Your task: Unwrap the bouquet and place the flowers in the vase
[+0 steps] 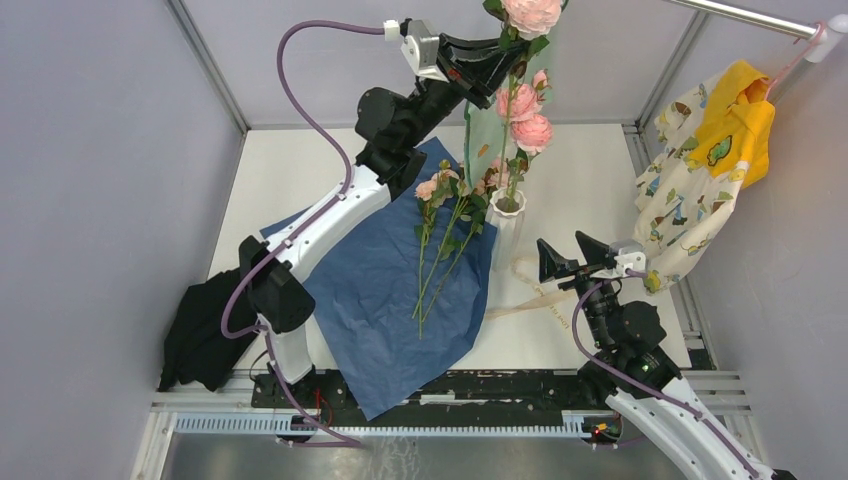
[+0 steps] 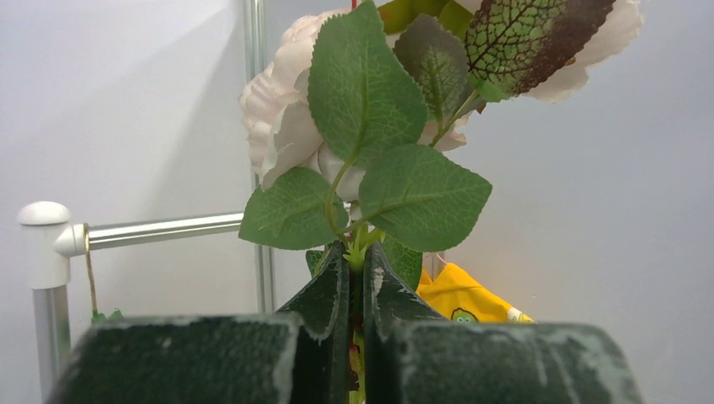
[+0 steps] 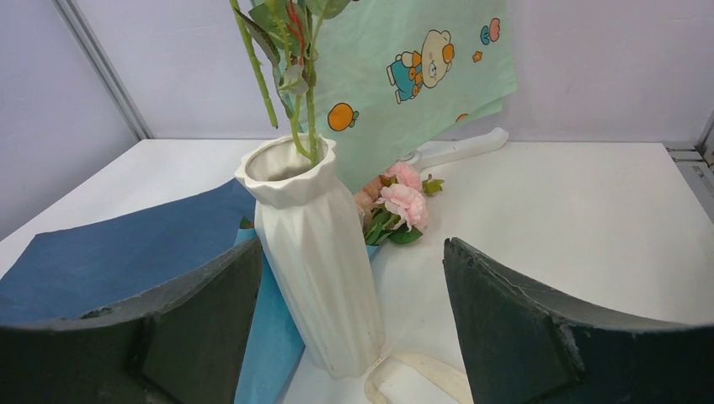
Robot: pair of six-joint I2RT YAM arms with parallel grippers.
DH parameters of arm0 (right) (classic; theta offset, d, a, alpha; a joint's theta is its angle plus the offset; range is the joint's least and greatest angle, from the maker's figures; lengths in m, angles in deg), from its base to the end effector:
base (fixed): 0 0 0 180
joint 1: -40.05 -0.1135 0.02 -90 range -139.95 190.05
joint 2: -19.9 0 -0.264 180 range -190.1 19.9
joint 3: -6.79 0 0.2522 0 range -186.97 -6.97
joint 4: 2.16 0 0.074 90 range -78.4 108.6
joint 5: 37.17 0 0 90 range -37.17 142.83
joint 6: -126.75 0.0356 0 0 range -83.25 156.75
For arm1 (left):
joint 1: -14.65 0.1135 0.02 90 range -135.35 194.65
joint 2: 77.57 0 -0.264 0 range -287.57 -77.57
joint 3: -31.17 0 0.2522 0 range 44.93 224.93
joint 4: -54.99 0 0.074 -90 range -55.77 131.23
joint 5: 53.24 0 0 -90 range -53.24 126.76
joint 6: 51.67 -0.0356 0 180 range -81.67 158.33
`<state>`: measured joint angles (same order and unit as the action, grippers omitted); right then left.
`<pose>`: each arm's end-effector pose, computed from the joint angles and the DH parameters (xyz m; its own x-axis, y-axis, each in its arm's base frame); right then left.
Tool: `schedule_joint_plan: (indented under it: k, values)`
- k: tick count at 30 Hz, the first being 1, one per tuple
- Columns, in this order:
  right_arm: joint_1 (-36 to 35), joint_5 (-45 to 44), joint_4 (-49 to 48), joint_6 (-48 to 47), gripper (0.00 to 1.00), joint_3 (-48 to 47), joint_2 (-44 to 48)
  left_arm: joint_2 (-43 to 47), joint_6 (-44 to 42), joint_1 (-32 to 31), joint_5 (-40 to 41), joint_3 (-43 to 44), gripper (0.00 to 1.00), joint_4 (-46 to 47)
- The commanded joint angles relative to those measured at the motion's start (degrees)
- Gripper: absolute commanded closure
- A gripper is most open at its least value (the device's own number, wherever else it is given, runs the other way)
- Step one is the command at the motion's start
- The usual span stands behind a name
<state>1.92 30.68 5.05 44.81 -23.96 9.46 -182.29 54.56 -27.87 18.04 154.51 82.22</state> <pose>0.0878 0.0519 0.2731 0.1368 0.2725 -0.9524 -0.3052 0.9262 0.2212 0.2879 -0.2795 0.5266 0.2828 -0.6185 -0.7331 0.9206 0.3896 0.0264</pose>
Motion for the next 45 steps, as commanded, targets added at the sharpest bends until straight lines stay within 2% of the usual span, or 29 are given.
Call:
schedule_joint_plan:
  k: [1,33,39,45]
  values:
    - [0.1,-0.8,-1.1,-0.7,0.15,-0.4,0.1,-1.1,4.9,-0.2,-1.5,1.9,0.98,5.7]
    - [0.1,-0.3,-1.2,0.0,0.15,0.7,0.1,7.1,8.3,-0.2,-1.6,-18.7,0.98,12.5]
    - [0.1,-0.1,-1.2,0.5,0.15,1.0,0.2,7.5,10.1,-0.2,-0.8,-23.6,0.96,12.3]
    - [0.1,0.1,-1.1,1.0,0.15,1.3,0.2,5.7,12.0,-0.9,-1.3,-24.8,0.88,10.3]
